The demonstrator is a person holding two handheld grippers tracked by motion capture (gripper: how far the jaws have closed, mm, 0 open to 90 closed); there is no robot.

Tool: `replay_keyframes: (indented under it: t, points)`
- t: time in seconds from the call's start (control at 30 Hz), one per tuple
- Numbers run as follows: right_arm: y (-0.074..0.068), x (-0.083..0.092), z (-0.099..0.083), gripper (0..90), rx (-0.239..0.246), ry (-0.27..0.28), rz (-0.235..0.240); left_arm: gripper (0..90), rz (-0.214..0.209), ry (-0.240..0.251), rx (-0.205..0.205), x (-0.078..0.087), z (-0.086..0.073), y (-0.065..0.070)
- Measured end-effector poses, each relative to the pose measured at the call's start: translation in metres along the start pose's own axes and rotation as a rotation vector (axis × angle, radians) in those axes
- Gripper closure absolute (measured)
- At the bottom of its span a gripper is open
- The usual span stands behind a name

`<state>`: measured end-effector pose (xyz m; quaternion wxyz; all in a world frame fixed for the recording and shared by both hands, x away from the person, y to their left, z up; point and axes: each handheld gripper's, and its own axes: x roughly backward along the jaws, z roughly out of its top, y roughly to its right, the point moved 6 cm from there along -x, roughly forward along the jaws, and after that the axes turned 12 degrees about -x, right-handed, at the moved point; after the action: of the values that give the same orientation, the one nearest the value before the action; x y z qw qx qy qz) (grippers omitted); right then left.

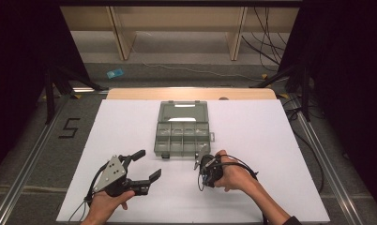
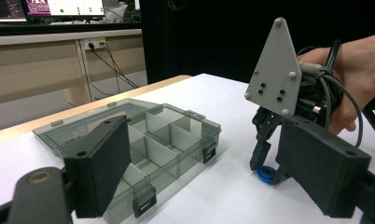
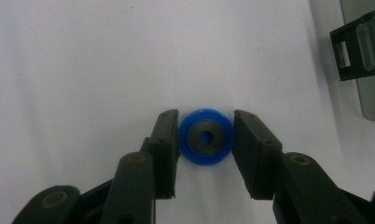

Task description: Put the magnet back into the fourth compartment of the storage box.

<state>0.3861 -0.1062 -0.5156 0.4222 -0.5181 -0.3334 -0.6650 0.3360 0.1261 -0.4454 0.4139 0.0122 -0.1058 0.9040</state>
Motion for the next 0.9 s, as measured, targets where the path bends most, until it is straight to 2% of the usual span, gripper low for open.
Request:
replay_keyframes:
  t: [0.07,0.23,0.3,0.33,0.5,0.8,0.9]
  points:
    - [0.000,0.000,0.001,62.6,0.014,0.002,0.001,17.1,0.000,0.000,0.001,0.000,0.000,0.000]
    - [0.001,0.004,0.002,62.7,0.014,0.021,-0.010,17.1,0.000,0.002,0.000,0.000,0.000,0.000]
    - [0.002,0.009,0.004,62.7,0.011,0.043,-0.025,17.0,0.000,-0.001,-0.006,0.001,0.000,-0.001]
    - [0.001,0.012,0.006,62.7,-0.014,0.066,-0.011,17.0,0.000,0.000,-0.005,0.001,0.000,-0.001]
    - [0.005,0.023,0.010,62.7,-0.022,0.120,-0.045,17.1,0.000,-0.001,-0.010,0.001,0.001,0.000]
    - [0.007,0.032,0.013,62.7,-0.020,0.149,-0.061,17.1,0.000,-0.001,-0.011,0.001,0.001,0.000]
    - [0.007,0.033,0.013,62.7,-0.019,0.155,-0.054,17.1,-0.001,-0.001,-0.011,0.001,0.001,0.000]
